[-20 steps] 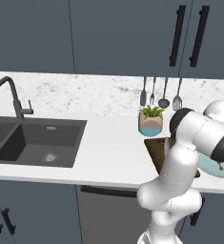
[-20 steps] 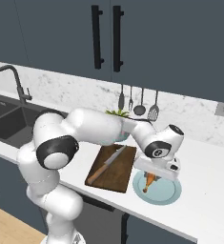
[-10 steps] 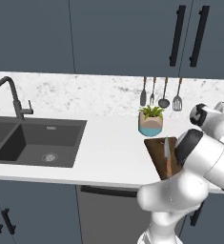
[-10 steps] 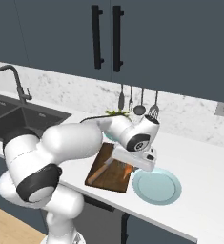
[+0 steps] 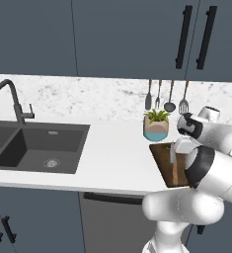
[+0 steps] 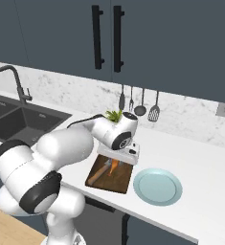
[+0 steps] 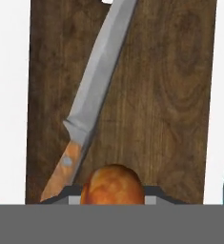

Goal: Pick up the knife from the drawer and place it on the cutting board. Then place the meat from the plate to the cutting board.

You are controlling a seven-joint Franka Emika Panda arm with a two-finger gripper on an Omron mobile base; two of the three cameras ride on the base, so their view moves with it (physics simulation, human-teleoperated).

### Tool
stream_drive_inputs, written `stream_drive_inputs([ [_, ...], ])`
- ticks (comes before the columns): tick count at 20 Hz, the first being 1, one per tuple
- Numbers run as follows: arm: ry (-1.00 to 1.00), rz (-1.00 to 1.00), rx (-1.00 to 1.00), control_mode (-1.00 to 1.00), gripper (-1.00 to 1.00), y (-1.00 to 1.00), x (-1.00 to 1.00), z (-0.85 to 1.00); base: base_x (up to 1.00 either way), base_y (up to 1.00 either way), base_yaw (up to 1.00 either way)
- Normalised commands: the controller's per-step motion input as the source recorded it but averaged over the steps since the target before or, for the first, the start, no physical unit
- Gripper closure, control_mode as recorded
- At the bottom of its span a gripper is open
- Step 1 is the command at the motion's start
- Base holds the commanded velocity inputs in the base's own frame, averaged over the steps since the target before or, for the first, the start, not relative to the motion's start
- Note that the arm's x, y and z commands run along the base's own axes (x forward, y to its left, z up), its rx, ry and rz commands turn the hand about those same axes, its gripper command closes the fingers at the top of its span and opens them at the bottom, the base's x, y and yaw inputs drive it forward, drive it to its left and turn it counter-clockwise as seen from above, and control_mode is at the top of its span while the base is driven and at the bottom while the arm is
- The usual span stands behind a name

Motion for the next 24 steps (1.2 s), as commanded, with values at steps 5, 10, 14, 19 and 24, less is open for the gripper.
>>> stream_drive_inputs([
  [5,0.03,0.0,0.0,-1.0,1.0,-0.06,0.36,-0.31,0.0,0.0,0.0],
  [10,0.04,0.0,0.0,-1.0,1.0,-0.09,0.09,-0.35,0.0,0.0,0.0],
  [14,0.02,0.0,0.0,-1.0,1.0,-0.07,0.0,-0.31,0.0,0.0,0.0],
  [19,0.02,0.0,0.0,-1.0,1.0,0.0,0.0,-0.4,0.0,0.0,0.0],
  [24,0.02,0.0,0.0,-1.0,1.0,0.11,0.0,-0.24,0.0,0.0,0.0],
])
